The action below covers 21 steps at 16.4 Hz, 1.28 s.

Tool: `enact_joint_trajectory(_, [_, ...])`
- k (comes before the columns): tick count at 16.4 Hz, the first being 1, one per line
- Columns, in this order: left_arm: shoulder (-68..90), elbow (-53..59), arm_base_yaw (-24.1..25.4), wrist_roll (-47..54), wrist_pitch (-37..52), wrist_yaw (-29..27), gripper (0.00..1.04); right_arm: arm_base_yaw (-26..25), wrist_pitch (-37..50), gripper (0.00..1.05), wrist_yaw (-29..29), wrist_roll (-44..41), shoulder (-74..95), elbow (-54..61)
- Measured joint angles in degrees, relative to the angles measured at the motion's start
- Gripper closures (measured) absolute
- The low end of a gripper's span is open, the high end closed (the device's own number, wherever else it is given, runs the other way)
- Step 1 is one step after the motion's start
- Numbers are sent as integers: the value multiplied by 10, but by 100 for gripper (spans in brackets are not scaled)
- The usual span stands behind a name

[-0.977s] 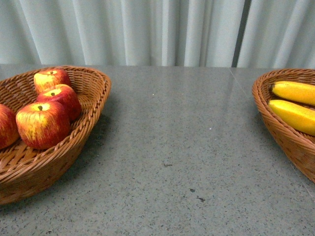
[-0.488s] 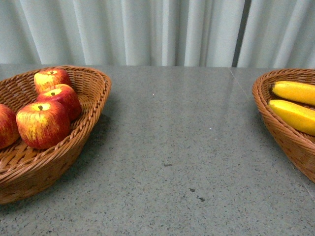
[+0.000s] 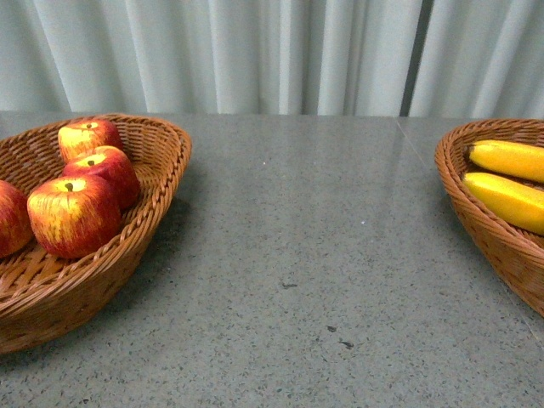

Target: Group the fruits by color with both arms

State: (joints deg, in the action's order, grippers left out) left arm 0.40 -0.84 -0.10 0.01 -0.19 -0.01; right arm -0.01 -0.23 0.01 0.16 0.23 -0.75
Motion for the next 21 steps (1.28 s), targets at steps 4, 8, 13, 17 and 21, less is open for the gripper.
enact_joint_trajectory(4, [0, 0, 0, 0, 0, 0, 7, 0, 0, 42, 0, 0, 0, 0])
enact_joint_trajectory(8, [0, 0, 0, 0, 0, 0, 7, 0, 0, 13, 0, 0, 0, 0])
enact_joint_trajectory(13, [0, 0, 0, 0, 0, 0, 7, 0, 0, 7, 0, 0, 0, 0])
enact_joint_trajectory(17, [0, 0, 0, 0, 0, 0, 7, 0, 0, 7, 0, 0, 0, 0])
enact_joint_trajectory(21, [0, 0, 0, 0, 0, 0, 7, 0, 0, 7, 0, 0, 0, 0])
